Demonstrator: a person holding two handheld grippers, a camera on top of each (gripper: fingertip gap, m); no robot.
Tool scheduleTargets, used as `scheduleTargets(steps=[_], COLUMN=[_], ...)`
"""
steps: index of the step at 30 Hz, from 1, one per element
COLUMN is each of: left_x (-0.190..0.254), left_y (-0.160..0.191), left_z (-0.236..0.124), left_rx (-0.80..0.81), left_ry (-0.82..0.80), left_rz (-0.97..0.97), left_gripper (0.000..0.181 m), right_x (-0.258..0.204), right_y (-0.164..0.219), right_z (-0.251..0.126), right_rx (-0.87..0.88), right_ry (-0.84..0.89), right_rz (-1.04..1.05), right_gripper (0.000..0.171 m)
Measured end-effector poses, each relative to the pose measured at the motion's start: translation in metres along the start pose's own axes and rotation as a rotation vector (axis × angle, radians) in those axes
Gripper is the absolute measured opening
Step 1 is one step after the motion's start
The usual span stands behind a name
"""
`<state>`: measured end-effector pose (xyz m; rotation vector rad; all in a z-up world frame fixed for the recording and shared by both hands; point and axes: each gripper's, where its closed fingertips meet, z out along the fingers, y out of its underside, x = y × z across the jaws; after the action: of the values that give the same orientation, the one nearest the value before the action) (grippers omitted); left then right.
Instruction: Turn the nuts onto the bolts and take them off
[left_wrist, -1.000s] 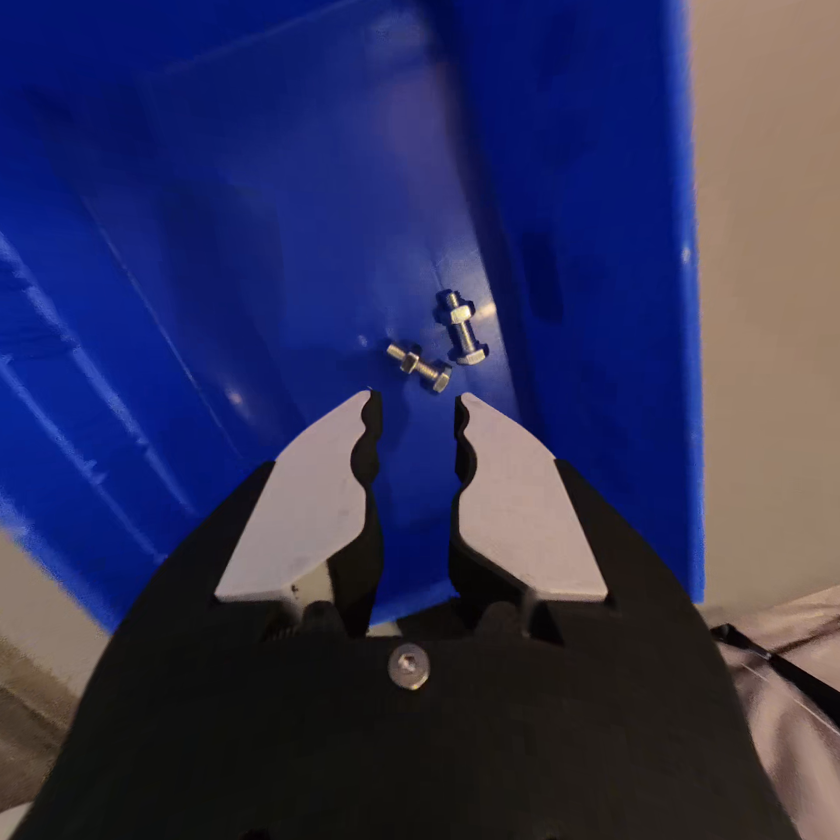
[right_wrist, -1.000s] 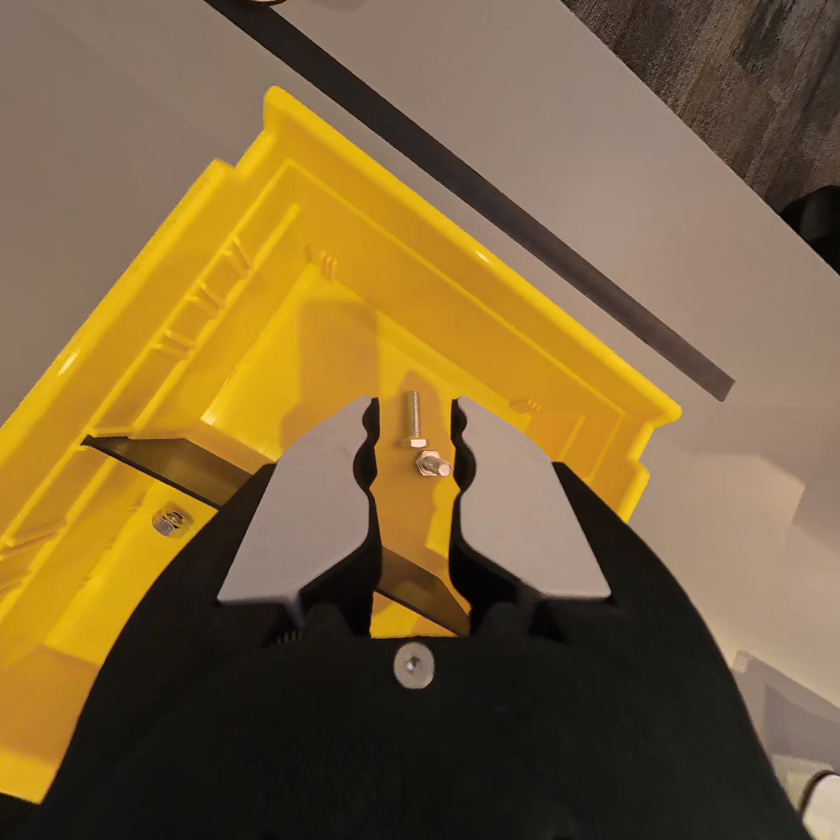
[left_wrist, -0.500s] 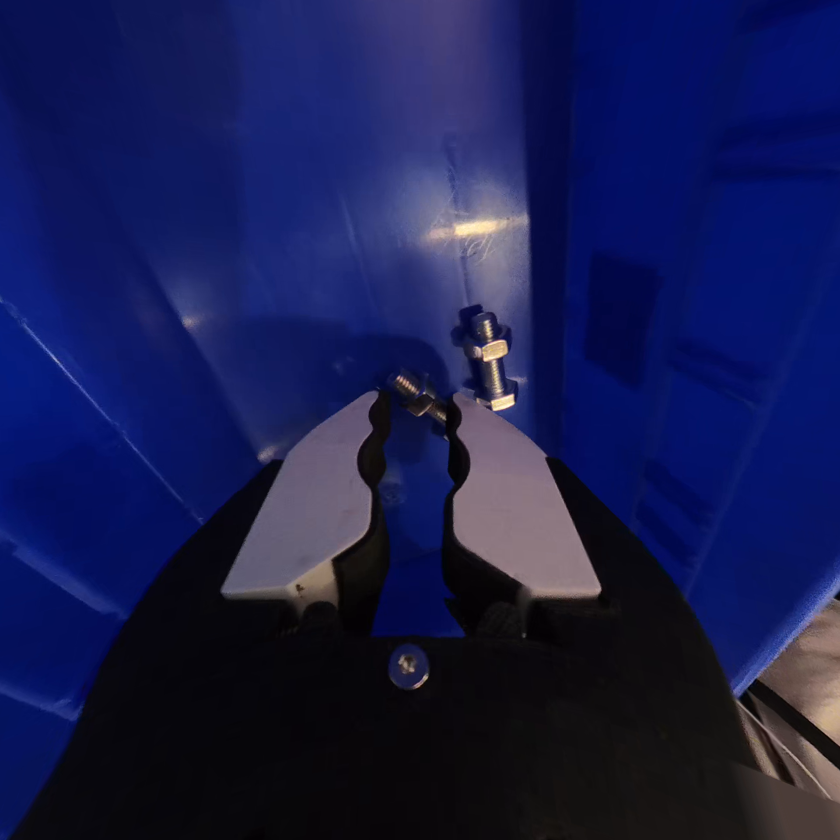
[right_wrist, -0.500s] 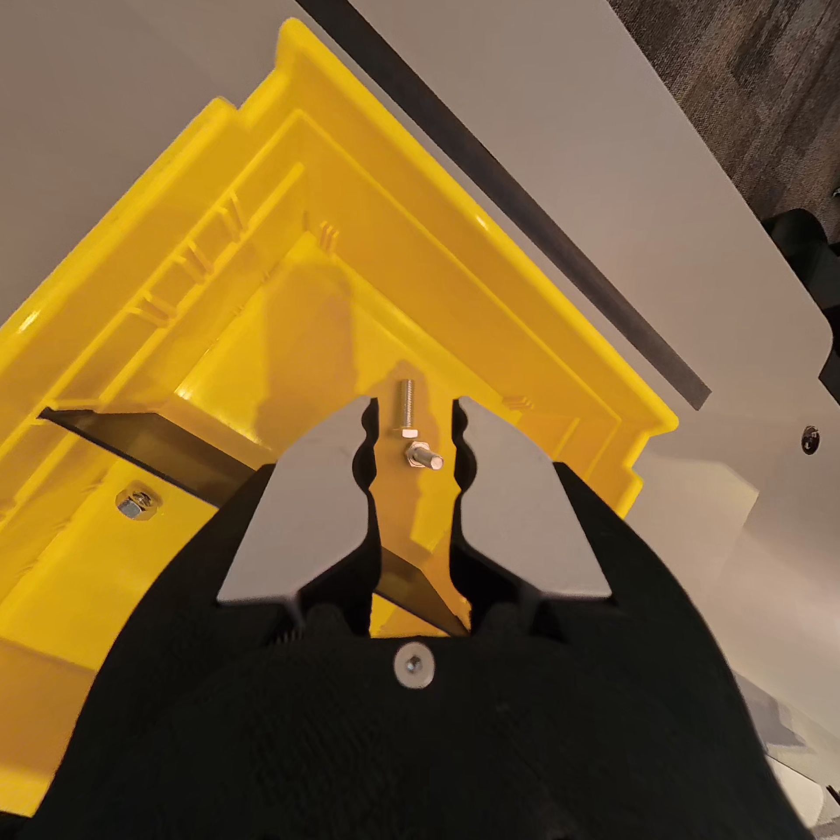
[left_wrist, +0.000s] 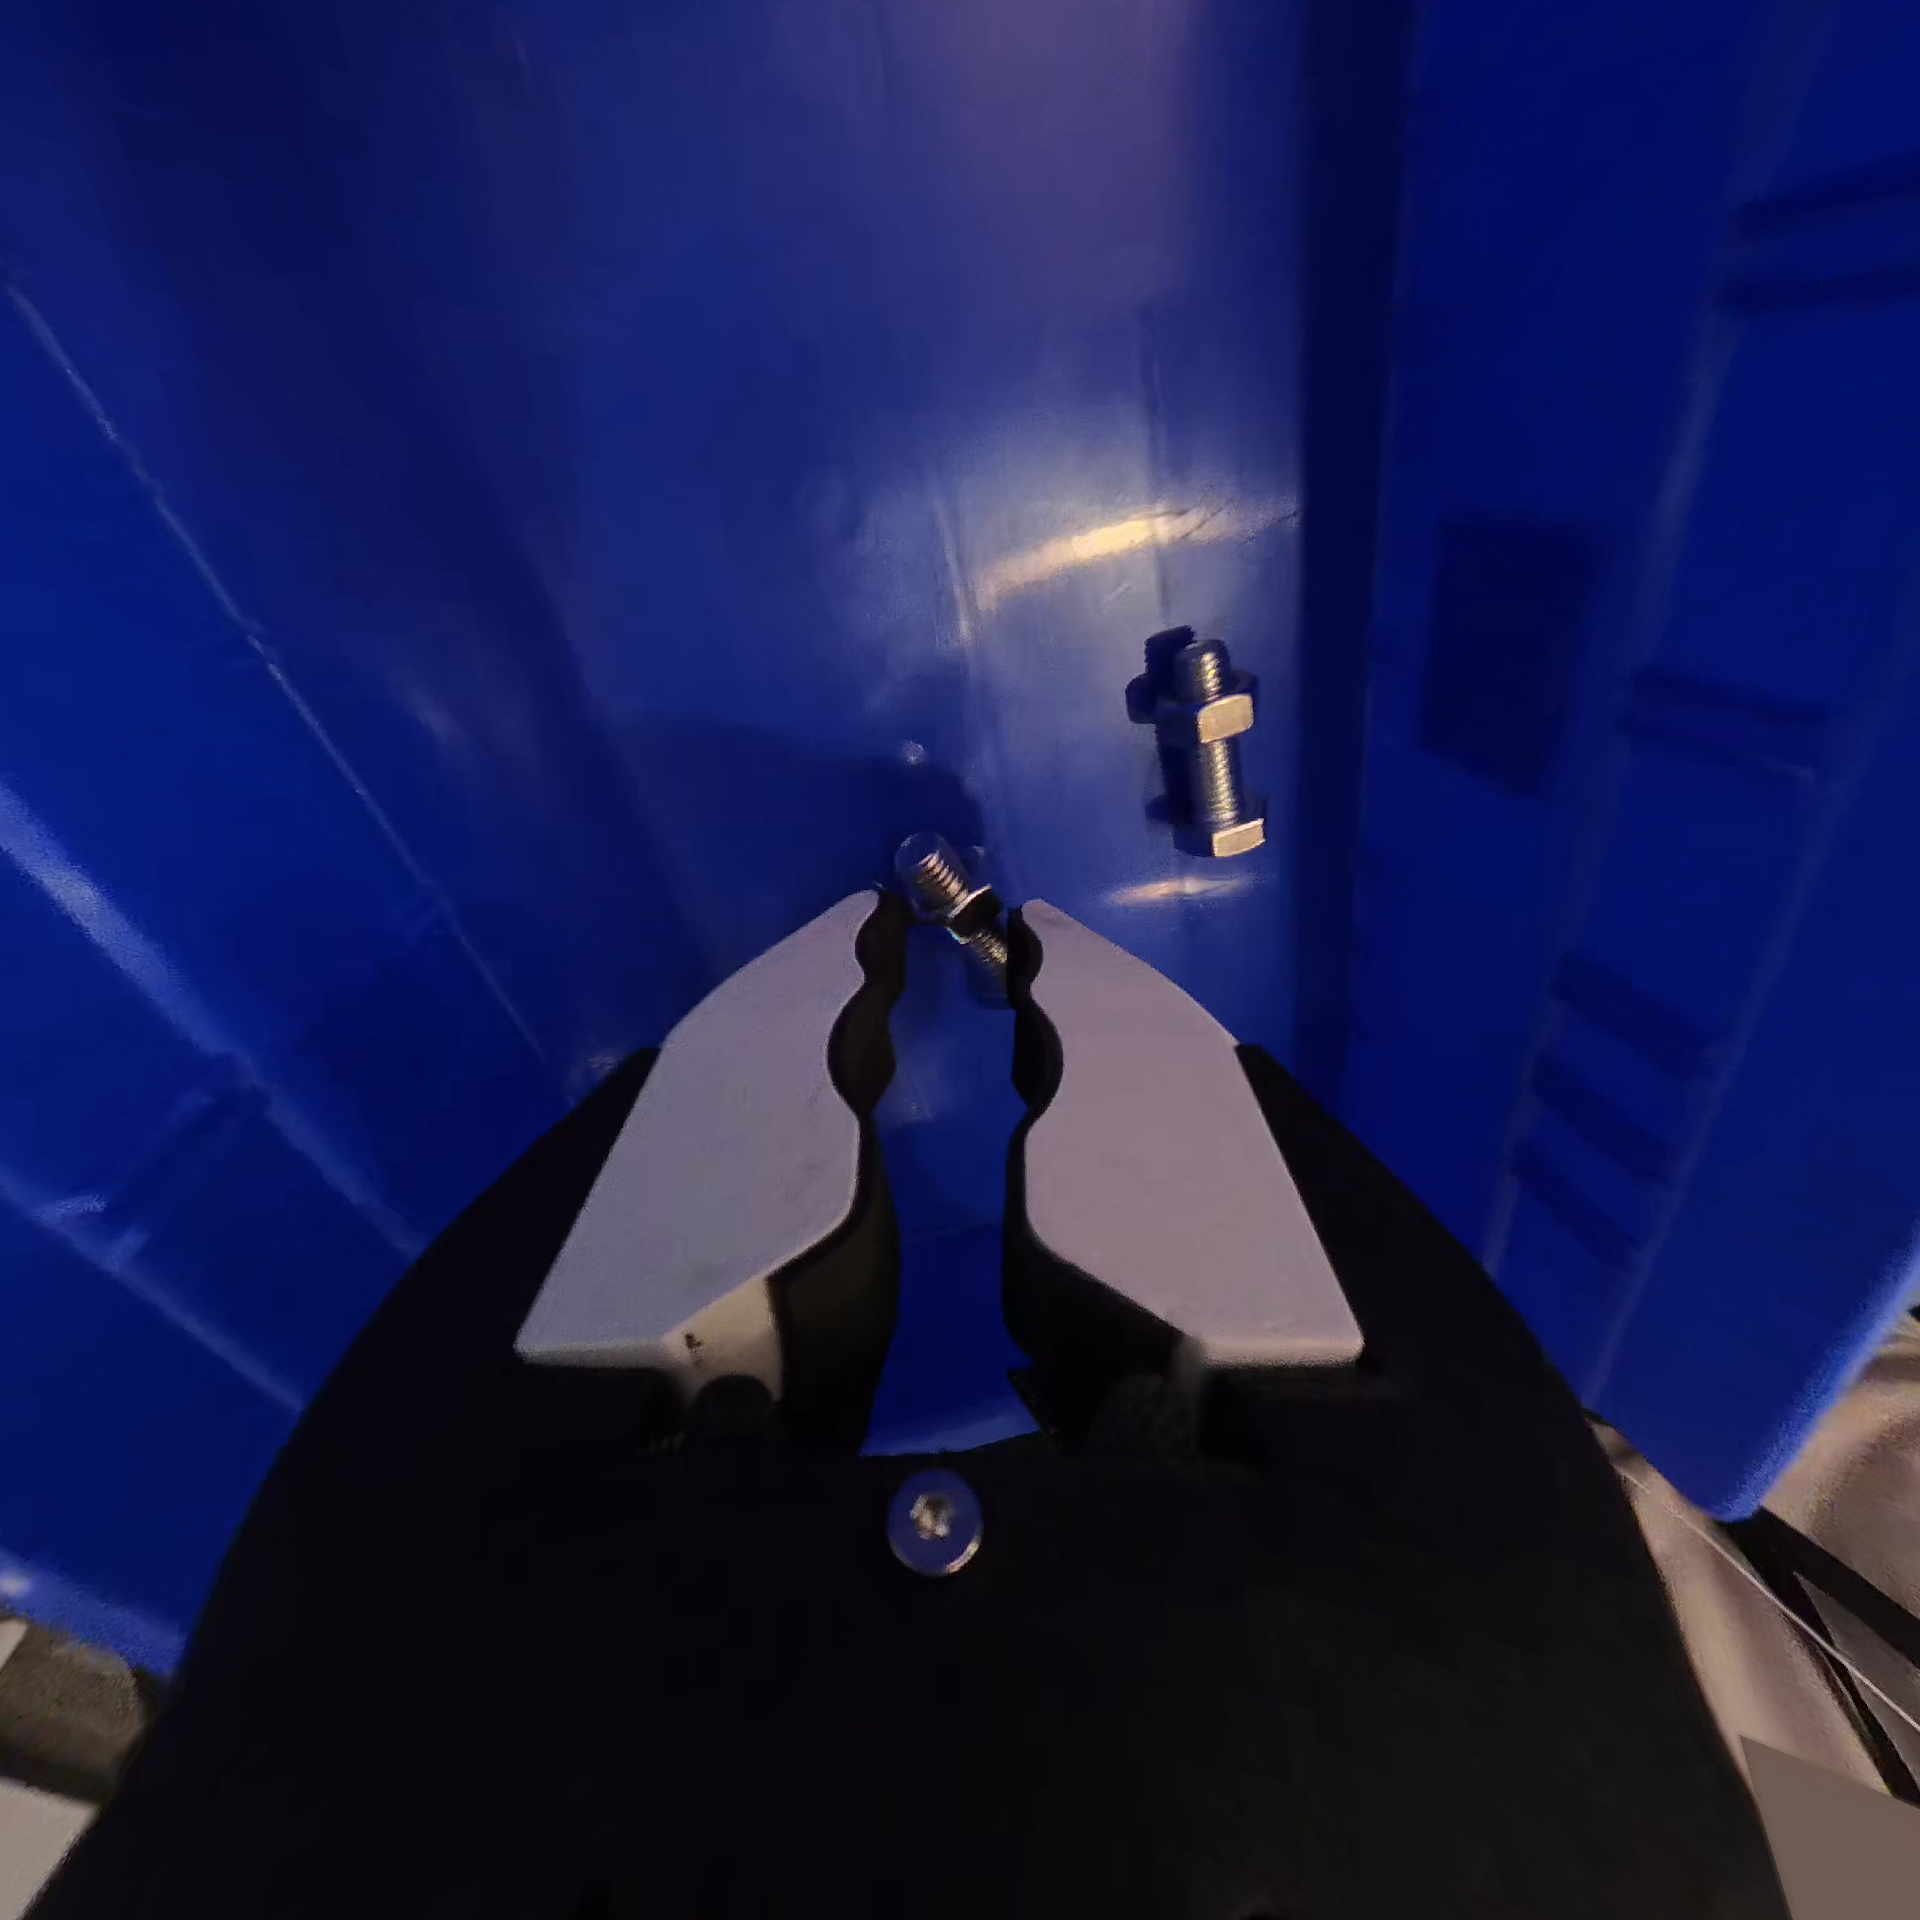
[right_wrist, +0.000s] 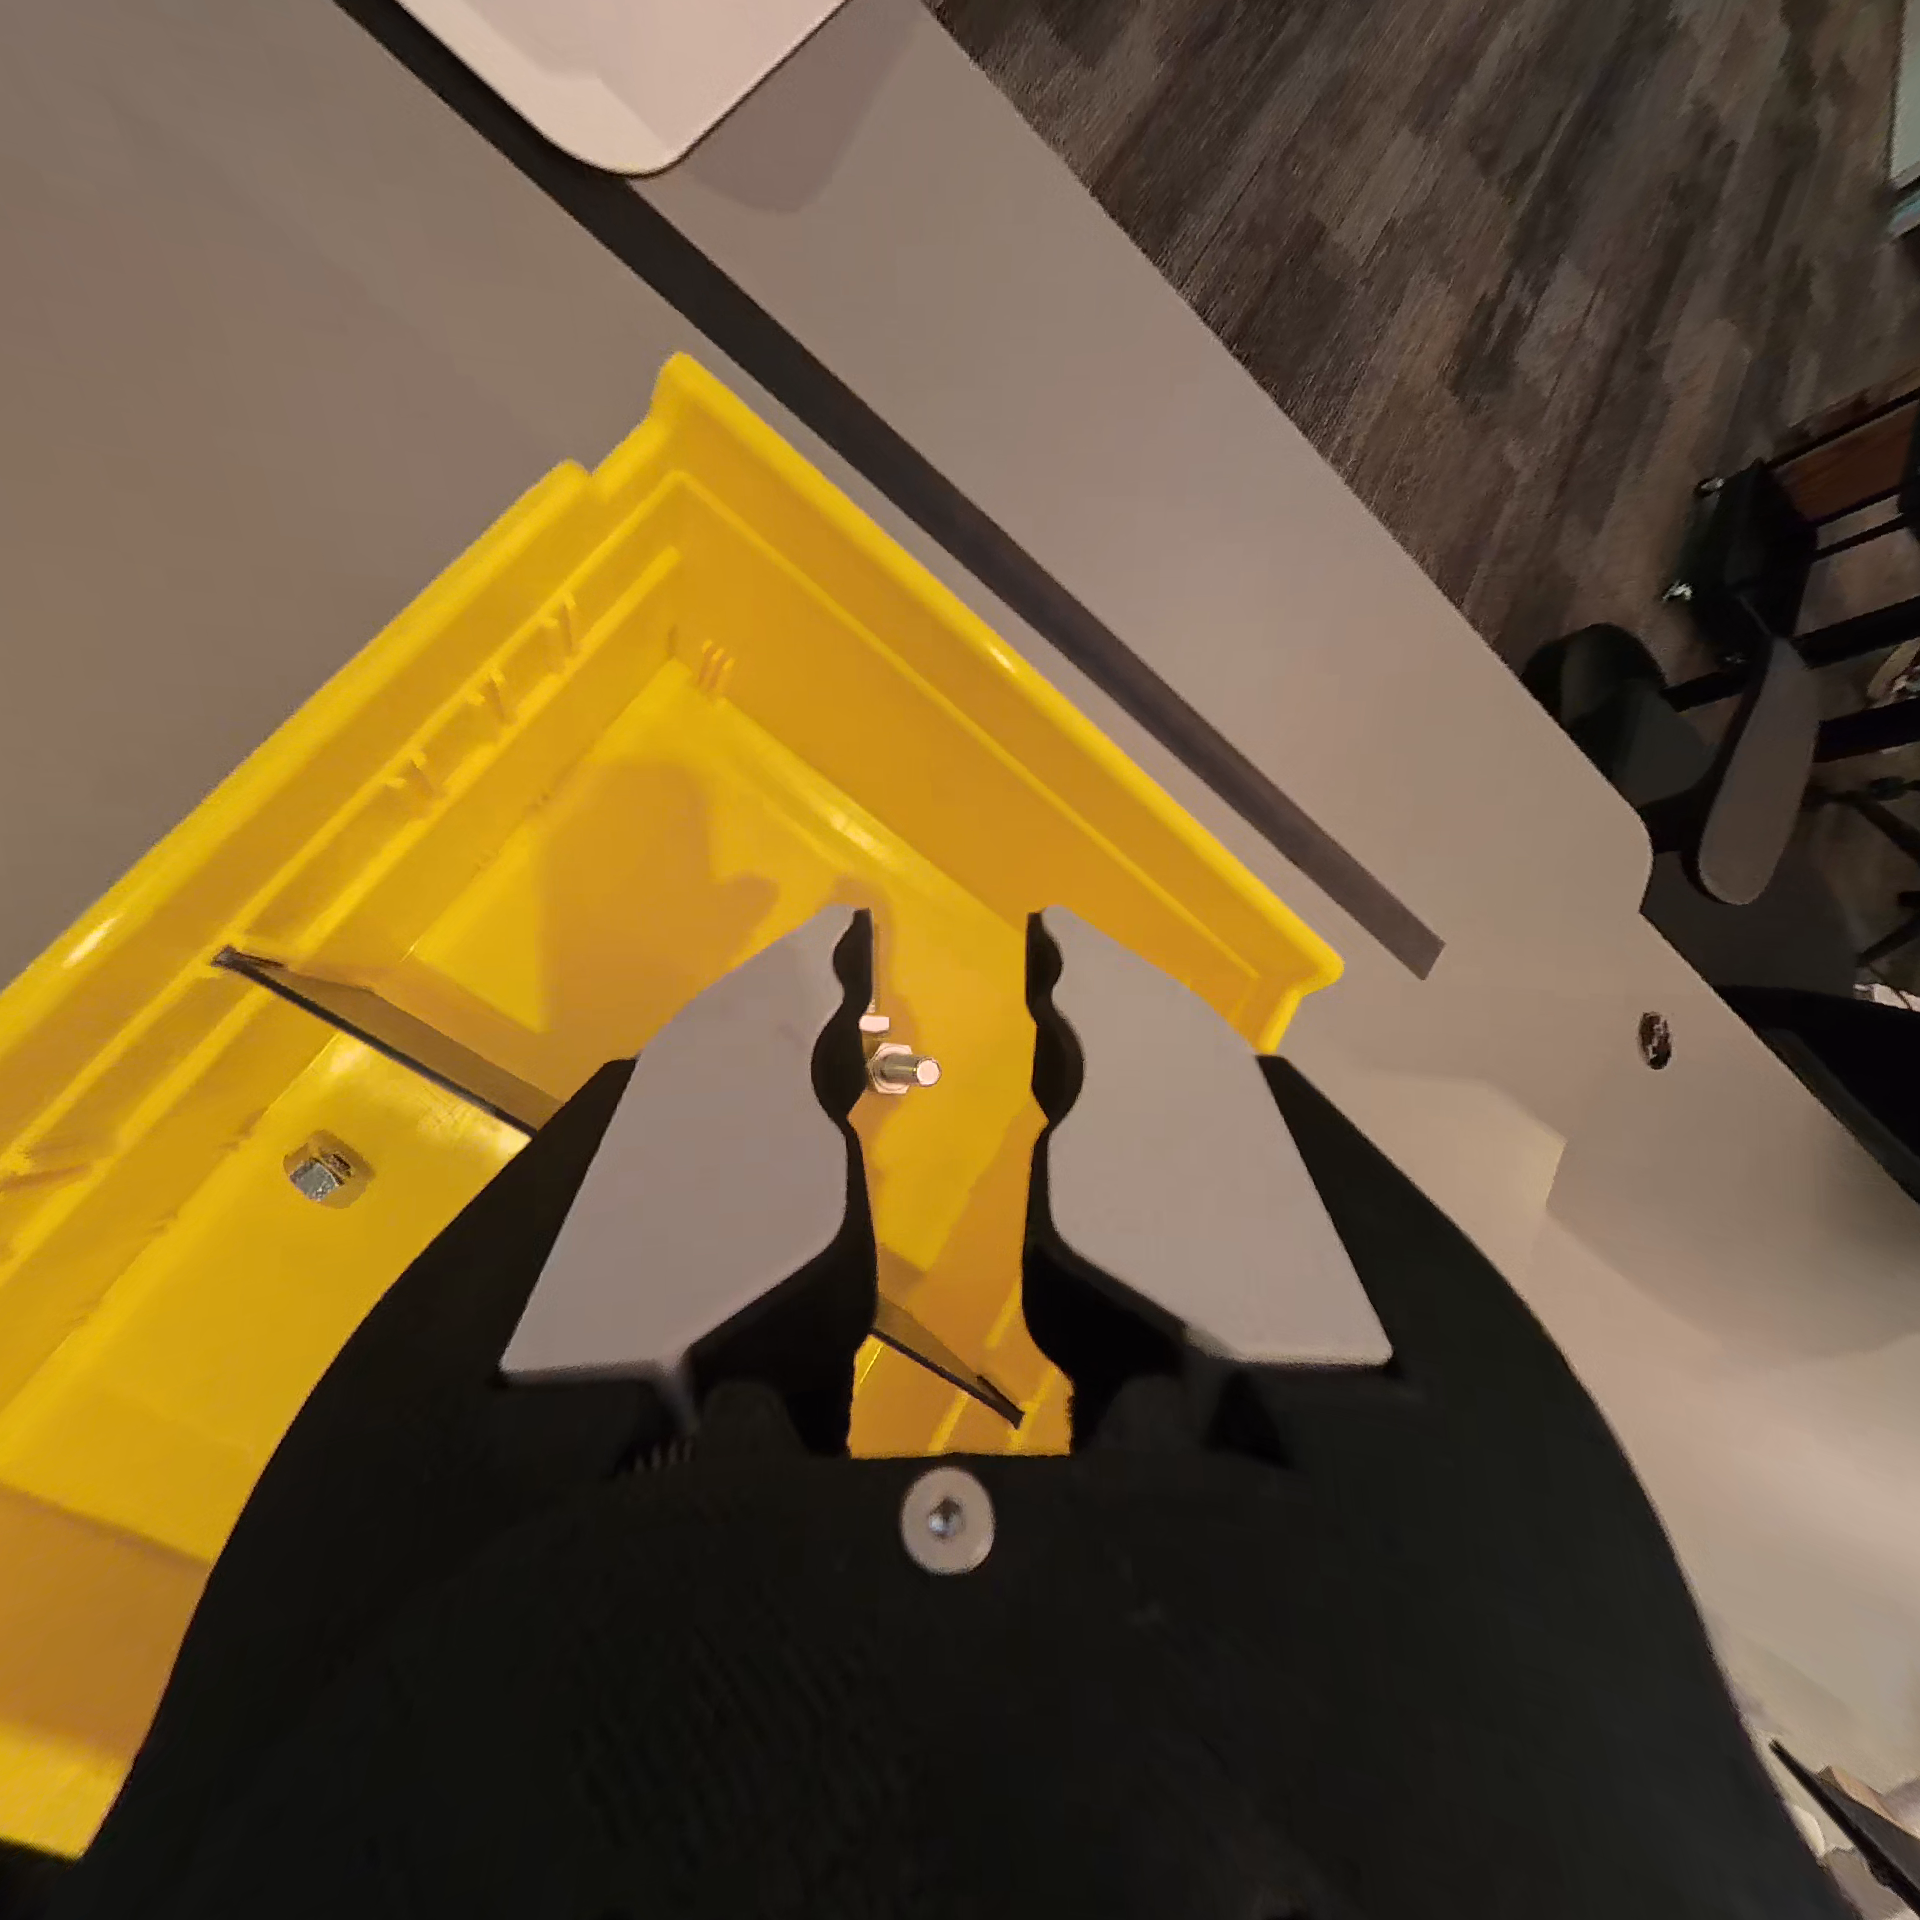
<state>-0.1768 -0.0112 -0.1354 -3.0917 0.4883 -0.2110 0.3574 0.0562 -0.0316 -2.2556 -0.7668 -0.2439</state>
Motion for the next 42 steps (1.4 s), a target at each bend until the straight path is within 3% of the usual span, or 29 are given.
scheduleTargets(steps=[1,9,14,17,20,22,24,27,35,42], left_x=[0.000,0.021,0.085,0.144,0.206,0.237,0.261,0.281,0.288,0.286], left_y=[-0.001,-0.017,-0.026,-0.018,0.007,0.021,0.032,0.046,0.052,0.050], left_z=[-0.004,-0.045,-0.106,-0.145,-0.164,-0.169,-0.172,-0.174,-0.172,-0.166], left_rx=[0.018,0.228,0.505,0.658,0.686,0.687,0.700,0.700,0.701,0.676], left_ry=[0.000,0.058,0.256,0.377,0.525,0.587,0.614,0.638,0.570,0.551], left_rz=[0.003,0.100,0.318,0.545,0.771,0.889,0.993,1.076,1.109,1.101], left_gripper=[0.019,0.018,0.017,0.017,0.017,0.017,0.017,0.017,0.017,0.017], right_x=[0.000,-0.005,-0.026,-0.077,-0.159,-0.207,-0.235,-0.254,-0.282,-0.293], right_y=[-0.002,-0.015,-0.056,-0.106,-0.144,-0.150,-0.150,-0.149,-0.147,-0.142], right_z=[-0.002,-0.016,-0.042,-0.080,-0.145,-0.184,-0.201,-0.203,-0.207,-0.198], right_rx=[0.007,0.034,0.209,0.493,0.777,0.854,0.848,0.809,0.668,0.600], right_ry=[0.004,0.043,0.032,-0.179,-0.613,-0.916,-1.066,-1.132,-1.441,-1.463], right_rz=[-0.005,-0.058,-0.099,-0.104,-0.112,-0.122,-0.129,-0.126,0.023,0.016], right_gripper=[0.029,0.029,0.029,0.029,0.028,0.027,0.027,0.027,0.020,0.015])
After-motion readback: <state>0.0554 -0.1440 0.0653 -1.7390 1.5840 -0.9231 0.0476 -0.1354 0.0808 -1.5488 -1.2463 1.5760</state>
